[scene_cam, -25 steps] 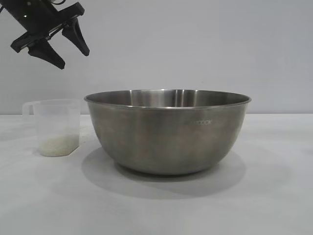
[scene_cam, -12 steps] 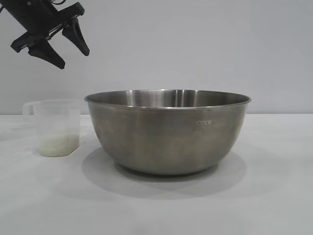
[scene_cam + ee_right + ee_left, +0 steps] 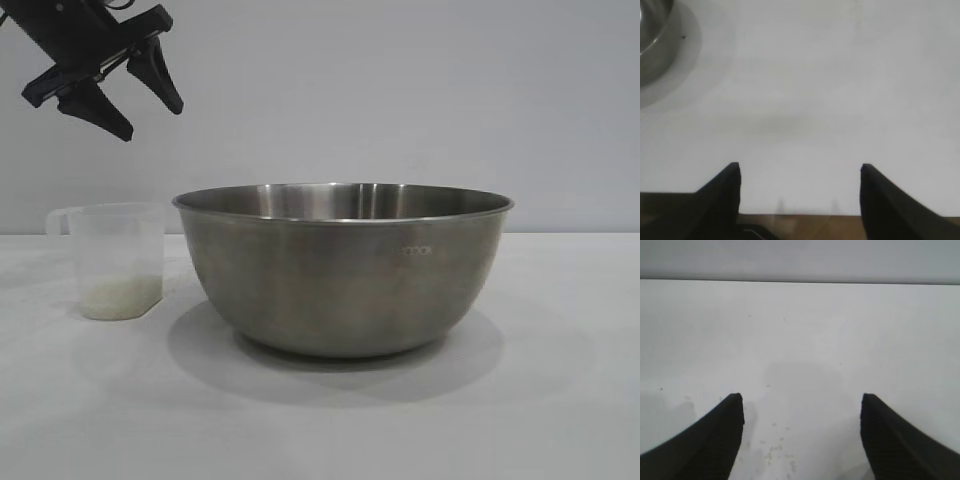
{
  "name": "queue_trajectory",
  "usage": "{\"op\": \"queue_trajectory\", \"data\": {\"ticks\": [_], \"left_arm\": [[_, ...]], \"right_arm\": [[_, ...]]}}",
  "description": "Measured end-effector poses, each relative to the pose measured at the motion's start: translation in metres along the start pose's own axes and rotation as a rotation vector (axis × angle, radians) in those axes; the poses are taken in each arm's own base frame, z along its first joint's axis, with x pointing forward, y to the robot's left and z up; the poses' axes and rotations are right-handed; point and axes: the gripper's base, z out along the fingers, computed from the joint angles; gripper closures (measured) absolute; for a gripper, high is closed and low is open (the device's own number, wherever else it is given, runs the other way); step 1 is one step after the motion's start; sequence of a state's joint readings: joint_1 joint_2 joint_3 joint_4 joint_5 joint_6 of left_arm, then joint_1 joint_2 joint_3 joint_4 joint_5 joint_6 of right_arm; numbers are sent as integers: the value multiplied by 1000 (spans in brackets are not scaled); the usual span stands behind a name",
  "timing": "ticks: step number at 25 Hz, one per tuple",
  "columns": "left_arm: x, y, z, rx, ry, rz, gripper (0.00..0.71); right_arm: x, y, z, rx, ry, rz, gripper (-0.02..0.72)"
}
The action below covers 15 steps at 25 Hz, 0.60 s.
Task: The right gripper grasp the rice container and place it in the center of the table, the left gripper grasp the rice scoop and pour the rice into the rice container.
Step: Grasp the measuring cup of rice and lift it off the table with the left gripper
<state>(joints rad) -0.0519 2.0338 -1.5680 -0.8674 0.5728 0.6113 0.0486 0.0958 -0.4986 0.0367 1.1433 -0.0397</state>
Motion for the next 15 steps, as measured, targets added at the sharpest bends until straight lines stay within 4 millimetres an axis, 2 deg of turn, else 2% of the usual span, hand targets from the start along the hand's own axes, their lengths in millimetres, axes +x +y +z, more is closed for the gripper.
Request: {"op": "queue_trajectory", "data": {"ticks": [15], "left_arm": [[0, 0, 0, 1, 1, 0, 263]], "right_arm": [[12, 2, -10, -8, -103, -20, 289]]}}
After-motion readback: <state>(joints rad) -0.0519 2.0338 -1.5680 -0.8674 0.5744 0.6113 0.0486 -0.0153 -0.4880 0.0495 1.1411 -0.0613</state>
